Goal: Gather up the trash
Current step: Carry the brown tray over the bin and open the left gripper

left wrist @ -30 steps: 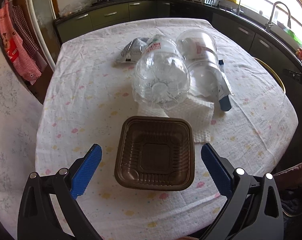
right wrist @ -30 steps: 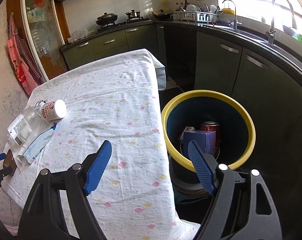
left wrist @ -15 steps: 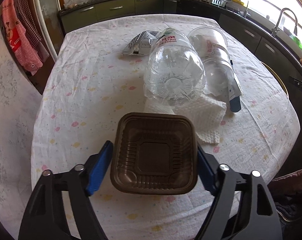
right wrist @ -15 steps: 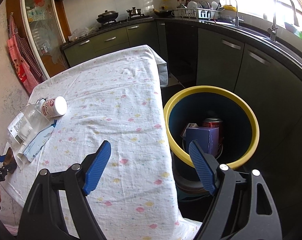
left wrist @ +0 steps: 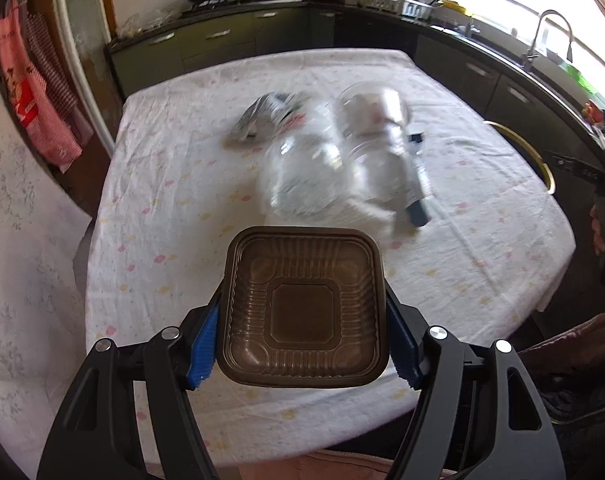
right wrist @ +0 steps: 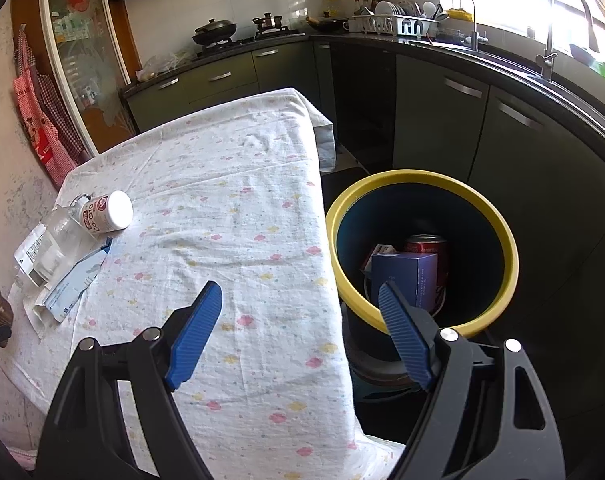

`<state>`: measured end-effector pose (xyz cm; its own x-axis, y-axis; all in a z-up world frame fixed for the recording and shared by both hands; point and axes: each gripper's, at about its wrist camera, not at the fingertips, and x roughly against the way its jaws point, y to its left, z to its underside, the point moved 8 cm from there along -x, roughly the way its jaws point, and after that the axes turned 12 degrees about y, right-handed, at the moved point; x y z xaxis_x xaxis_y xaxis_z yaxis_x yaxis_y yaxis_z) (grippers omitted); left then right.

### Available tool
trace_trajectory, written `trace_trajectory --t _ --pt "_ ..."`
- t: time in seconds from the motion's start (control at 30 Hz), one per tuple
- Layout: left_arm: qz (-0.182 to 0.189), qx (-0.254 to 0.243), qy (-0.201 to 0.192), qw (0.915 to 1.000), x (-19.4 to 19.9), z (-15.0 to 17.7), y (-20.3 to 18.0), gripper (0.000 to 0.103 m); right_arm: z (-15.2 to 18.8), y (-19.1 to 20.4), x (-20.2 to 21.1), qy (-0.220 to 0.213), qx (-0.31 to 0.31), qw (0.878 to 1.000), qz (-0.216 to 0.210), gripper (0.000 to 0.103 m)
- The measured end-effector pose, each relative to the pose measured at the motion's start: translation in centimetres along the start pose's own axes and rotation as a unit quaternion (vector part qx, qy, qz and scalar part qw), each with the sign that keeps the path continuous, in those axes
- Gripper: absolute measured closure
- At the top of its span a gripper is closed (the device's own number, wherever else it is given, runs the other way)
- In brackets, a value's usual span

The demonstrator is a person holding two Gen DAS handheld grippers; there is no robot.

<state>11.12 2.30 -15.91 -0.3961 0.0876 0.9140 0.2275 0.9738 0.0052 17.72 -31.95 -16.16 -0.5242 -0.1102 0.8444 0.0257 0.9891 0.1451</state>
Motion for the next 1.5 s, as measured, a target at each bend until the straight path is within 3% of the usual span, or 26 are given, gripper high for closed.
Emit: trace_trajectory --t 0.17,0.3,0.63,0.77,1.1,1.23,1.3,1.5 --pt "0.041 -0.064 -0.033 0.9966 2.7 -2.7 -5.4 0.033 0.0 -1.6 0.7 -0.013 -0.017 1.0 0.01 0.027" --pt "0.082 -0.133 -0.05 0.9864 3.5 -6.0 -11.9 0.034 0.3 -4.3 1.5 -0.023 -0.042 0.998 0.032 0.027" --pt "0.182 -0.271 -0.036 0.9447 0.8 -15.0 -29.7 0.034 3.2 -14.7 4.5 -0.053 -0.142 0.986 0.077 0.027" --pt "0.197 -0.288 -0.014 0.9371 -1.7 -18.6 -35.2 0.034 4.4 -17.8 4.9 -0.058 -0.171 0.98 0.081 0.026" --pt "0.196 -0.277 0.039 0.9399 -9.7 -23.9 -43.3 0.033 6.5 -22.5 3.7 -0.046 -0.216 0.972 0.073 0.026" --pt "0.186 -0.259 0.056 0.9462 -12.0 -24.2 -44.3 0.023 6.9 -23.2 3.6 -0.045 -0.227 0.97 0.074 0.026" --pt "0.189 -0.249 0.06 0.9479 -11.9 -24.1 -43.9 0.023 7.0 -23.5 3.6 -0.044 -0.229 0.969 0.074 0.026" --pt "0.171 -0.241 -0.011 0.9553 -6.7 -23.1 -40.4 0.015 6.6 -22.6 3.2 -0.04 -0.224 0.971 0.07 0.026"
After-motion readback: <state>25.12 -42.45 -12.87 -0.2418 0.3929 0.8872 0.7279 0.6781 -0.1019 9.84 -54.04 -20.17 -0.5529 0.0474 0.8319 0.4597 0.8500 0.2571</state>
